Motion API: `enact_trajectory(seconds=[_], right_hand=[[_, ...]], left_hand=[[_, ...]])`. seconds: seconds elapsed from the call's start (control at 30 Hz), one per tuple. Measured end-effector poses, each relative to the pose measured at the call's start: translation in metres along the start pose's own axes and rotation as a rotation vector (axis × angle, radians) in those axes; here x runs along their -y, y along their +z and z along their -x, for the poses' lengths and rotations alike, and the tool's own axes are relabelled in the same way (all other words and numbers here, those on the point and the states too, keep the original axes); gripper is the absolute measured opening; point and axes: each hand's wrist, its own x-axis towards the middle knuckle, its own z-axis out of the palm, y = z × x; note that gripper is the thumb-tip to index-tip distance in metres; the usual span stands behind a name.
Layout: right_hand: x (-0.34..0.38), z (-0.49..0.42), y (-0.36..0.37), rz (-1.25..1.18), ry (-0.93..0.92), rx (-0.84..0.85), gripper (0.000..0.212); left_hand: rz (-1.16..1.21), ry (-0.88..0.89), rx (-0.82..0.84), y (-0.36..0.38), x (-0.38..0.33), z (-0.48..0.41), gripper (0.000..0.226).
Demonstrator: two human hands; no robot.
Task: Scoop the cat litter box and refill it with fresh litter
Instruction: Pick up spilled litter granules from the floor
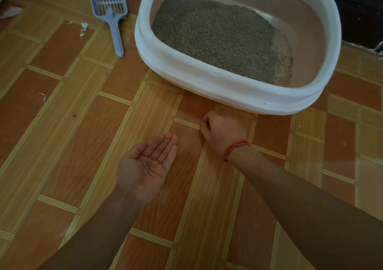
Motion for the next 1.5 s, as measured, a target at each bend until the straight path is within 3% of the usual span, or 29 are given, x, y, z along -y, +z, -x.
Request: enact_trajectory(seconds=[0.13,0.33,0.57,0.73,0.9,1.07,1.5], right_hand=[[0.013,0.006,-0.009,-0.045,-0.015,0.036,0.022],[0.074,0.044,-0.027,-0.296,-0.196,0.084,0.017],[0.091,0.056,-0.017,-0.232,-0.310,0.131,0.025],[0.091,0.058,-0.021,-0.300,-0.334,0.103,0.014],[0.053,0.040,-0.024,-0.390,-0.133,-0.074,0.009],[-0.001,0.024,-0.013,-0.292,0.074,-0.071,0.009],[-0.013,0.010,-0.004,-0.224,0.085,-0.016,0.013]], left_hand=[[0.001,-0.004,0.006,-0.001,0.000,0.000,0.054],[-0.006,-0.009,0.033,-0.004,0.001,-0.001,0.051],[-0.040,-0.087,0.089,-0.011,-0.004,-0.003,0.050],[-0.023,-0.098,0.102,-0.009,-0.005,0.000,0.050],[0.002,-0.010,0.029,-0.003,-0.004,0.005,0.052],[0.009,-0.006,0.021,-0.002,-0.004,0.005,0.053],[0.009,0.000,0.002,-0.001,-0.002,0.003,0.055]])
